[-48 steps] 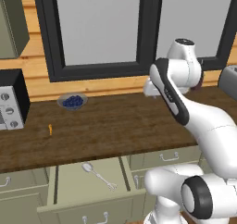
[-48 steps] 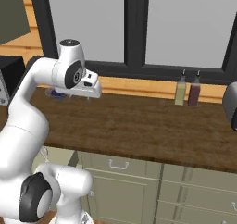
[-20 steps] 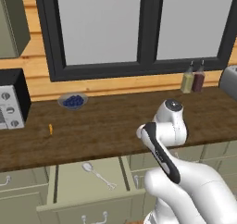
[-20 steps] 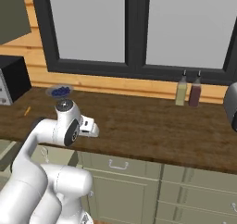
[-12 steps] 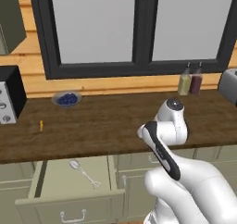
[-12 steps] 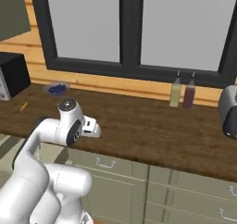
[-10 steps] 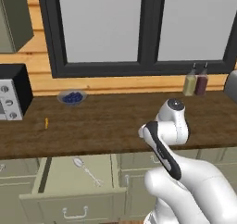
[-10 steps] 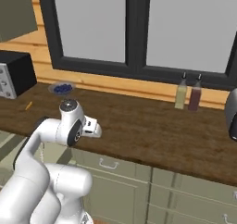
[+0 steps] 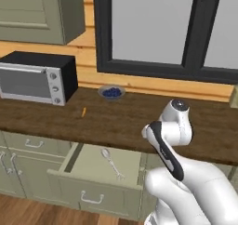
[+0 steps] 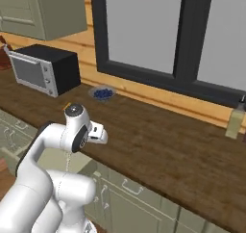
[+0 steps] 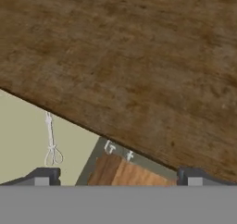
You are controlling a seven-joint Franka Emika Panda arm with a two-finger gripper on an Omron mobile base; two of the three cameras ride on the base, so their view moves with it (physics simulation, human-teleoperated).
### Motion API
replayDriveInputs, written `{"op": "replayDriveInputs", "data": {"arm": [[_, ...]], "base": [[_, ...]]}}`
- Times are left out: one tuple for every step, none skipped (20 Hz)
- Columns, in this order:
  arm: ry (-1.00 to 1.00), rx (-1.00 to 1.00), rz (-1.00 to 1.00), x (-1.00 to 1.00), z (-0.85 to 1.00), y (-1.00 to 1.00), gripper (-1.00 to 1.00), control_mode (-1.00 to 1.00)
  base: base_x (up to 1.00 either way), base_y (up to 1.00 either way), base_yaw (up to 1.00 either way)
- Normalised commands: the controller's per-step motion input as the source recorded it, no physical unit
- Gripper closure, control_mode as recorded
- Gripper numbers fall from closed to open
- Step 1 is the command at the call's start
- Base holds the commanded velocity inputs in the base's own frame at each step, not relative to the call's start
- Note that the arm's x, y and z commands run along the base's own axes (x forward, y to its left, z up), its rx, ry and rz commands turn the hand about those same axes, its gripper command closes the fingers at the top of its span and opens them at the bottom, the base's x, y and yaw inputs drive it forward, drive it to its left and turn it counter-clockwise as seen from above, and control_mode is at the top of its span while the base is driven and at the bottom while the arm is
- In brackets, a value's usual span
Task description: Pick the tongs from the drawer and place it on the counter.
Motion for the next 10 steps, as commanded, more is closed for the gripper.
{"op": "replayDriveInputs", "data": {"arm": [[0.0, 0.0, 0.0, 0.0, 0.0, 0.0, -1.0, 1.0], [0.0, 0.0, 0.0, 0.0, 0.0, 0.0, -1.0, 1.0], [0.0, 0.0, 0.0, 0.0, 0.0, 0.0, -1.0, 1.0], [0.0, 0.0, 0.0, 0.0, 0.0, 0.0, -1.0, 1.0], [0.0, 0.0, 0.0, 0.0, 0.0, 0.0, -1.0, 1.0], [0.0, 0.0, 0.0, 0.0, 0.0, 0.0, -1.0, 1.0], [0.0, 0.0, 0.0, 0.0, 0.0, 0.0, -1.0, 1.0], [0.0, 0.0, 0.0, 0.0, 0.0, 0.0, -1.0, 1.0], [0.0, 0.0, 0.0, 0.0, 0.0, 0.0, -1.0, 1.0], [0.0, 0.0, 0.0, 0.0, 0.0, 0.0, -1.0, 1.0]], "base": [[0.57, -0.3, 0.42], [0.62, -0.31, 0.42], [0.66, -0.33, 0.41], [0.66, -0.41, 0.39], [0.64, -0.44, 0.37], [0.57, -0.49, 0.35], [0.43, -0.56, 0.34], [0.26, -0.56, 0.29], [0.14, -0.46, 0.25], [0.0, -0.19, 0.16]]}}
